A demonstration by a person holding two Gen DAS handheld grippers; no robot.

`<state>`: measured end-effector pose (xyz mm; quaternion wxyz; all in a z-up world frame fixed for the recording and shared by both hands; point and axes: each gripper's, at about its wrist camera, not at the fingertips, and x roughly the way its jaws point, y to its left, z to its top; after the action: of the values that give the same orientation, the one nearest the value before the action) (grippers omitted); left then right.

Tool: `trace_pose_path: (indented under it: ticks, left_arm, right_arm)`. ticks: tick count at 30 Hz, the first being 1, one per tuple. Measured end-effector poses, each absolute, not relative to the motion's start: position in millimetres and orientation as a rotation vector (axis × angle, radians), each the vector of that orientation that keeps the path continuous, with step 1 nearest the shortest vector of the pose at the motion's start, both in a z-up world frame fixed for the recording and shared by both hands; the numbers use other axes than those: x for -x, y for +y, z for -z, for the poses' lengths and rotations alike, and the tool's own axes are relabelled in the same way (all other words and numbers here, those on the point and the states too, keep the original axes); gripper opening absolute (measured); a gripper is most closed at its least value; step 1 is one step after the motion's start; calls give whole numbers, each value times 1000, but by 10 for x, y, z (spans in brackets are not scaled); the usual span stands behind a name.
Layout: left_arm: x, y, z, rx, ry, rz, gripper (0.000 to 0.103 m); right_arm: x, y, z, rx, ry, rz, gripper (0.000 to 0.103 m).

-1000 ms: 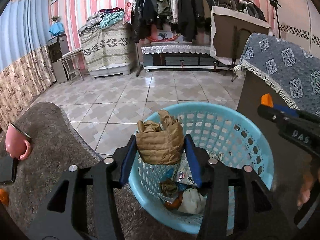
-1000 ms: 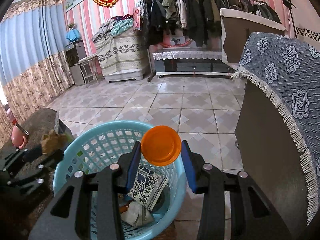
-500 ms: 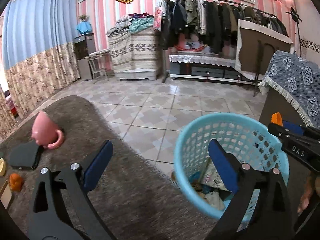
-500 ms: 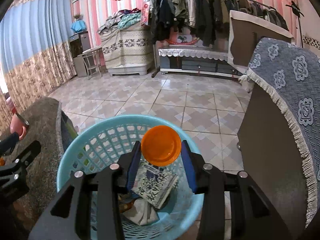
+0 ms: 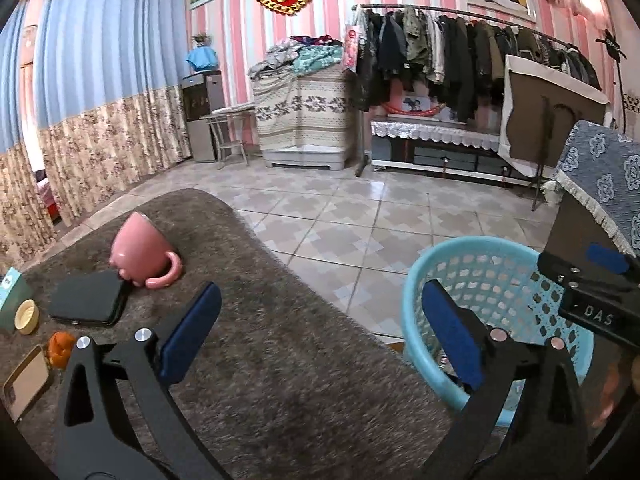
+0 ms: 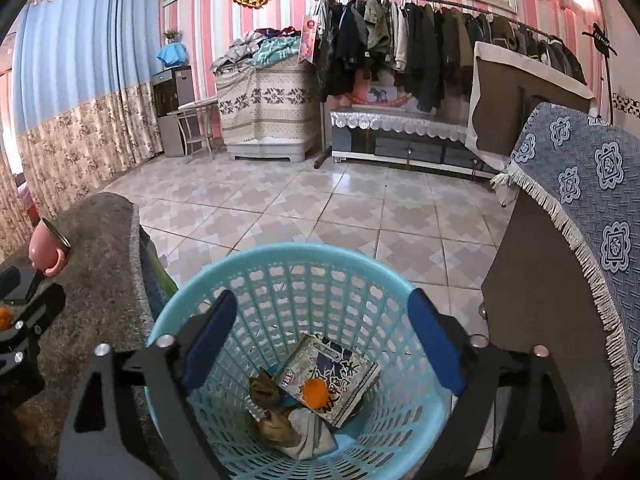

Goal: Collect trash
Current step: 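Open the left tool to drop the paper bag while the right tool drops the orange cup, then move both tools back over the rug toward the orange peel and cream bowl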

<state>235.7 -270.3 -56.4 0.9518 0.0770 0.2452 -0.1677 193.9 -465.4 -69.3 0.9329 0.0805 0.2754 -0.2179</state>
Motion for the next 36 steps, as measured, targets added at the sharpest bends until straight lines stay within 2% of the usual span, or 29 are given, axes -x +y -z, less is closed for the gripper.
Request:
trace_pose_path:
  ticks: [4, 20, 36]
  left_arm:
    - [-2352, -2556, 513, -140, 491, 317, 97]
    - [-2330, -1550, 426, -68, 511, 228, 97]
    - [-2148, -189, 412, -16, 517, 47, 97]
  right_arm:
    - [-1922, -4599, 620, -156, 540, 450, 96]
    - [-2023, -3997, 449, -179, 512, 317, 99]
    - [-2090, -3099, 554, -48, 516, 157, 99]
